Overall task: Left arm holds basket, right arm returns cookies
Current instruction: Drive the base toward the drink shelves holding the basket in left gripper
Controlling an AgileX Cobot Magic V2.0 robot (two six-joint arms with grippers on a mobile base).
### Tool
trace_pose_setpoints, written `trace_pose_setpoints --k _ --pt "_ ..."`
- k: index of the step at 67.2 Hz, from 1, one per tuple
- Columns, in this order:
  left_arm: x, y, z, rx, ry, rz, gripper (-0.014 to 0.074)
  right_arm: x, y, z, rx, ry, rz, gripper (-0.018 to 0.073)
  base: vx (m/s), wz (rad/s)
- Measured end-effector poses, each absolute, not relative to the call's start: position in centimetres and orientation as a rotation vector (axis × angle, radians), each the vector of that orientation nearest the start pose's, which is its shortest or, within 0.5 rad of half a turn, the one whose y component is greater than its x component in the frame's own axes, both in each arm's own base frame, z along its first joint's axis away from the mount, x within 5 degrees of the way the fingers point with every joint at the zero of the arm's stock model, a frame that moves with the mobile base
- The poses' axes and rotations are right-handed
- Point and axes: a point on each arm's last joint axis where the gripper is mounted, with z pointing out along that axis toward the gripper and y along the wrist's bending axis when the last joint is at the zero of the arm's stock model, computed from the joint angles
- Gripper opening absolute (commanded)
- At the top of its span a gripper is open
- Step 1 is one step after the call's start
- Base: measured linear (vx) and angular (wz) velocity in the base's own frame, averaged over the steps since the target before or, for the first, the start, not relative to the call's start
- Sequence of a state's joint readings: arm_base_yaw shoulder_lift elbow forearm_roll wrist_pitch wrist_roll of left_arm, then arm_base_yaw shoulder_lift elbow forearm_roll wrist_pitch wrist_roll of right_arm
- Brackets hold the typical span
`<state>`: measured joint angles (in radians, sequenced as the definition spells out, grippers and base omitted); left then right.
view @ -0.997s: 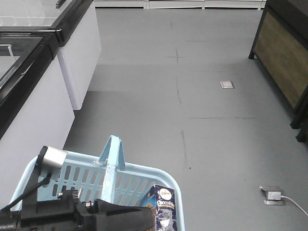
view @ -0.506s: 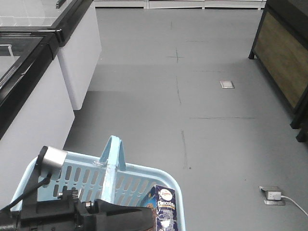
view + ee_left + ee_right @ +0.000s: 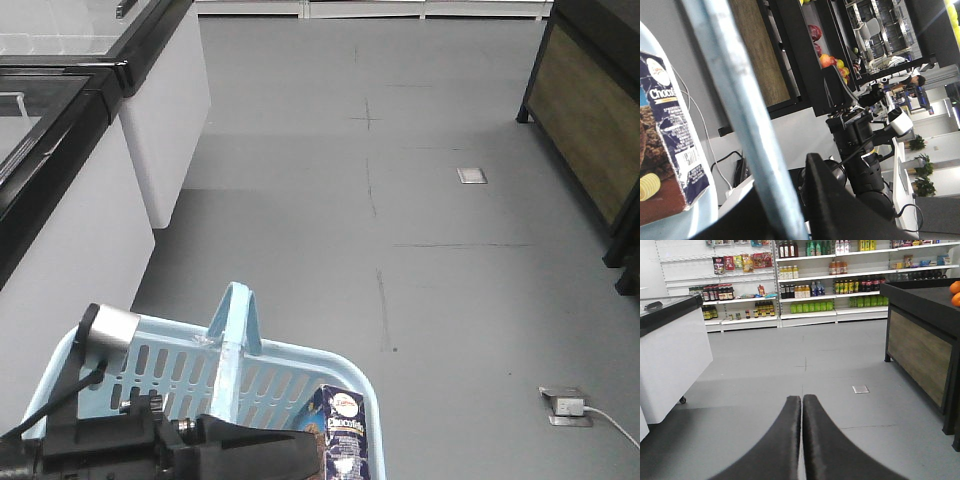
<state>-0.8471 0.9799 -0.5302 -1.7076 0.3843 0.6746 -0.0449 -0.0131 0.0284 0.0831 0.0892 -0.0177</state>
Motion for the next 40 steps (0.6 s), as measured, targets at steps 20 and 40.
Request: trace_pose_setpoints --k 20,40 --pt "10.52 -17.05 28.52 0.094 2.217 -1.553 -0.0006 5.66 -0.19 19.62 0.082 1.586 0.022 -0.0008 0.05 0.00" --pt "10.52 -17.05 28.52 0.094 2.217 -1.553 -0.0006 5.66 -0.19 19.62 0.082 1.586 0.022 -0.0008 0.23 -0.04"
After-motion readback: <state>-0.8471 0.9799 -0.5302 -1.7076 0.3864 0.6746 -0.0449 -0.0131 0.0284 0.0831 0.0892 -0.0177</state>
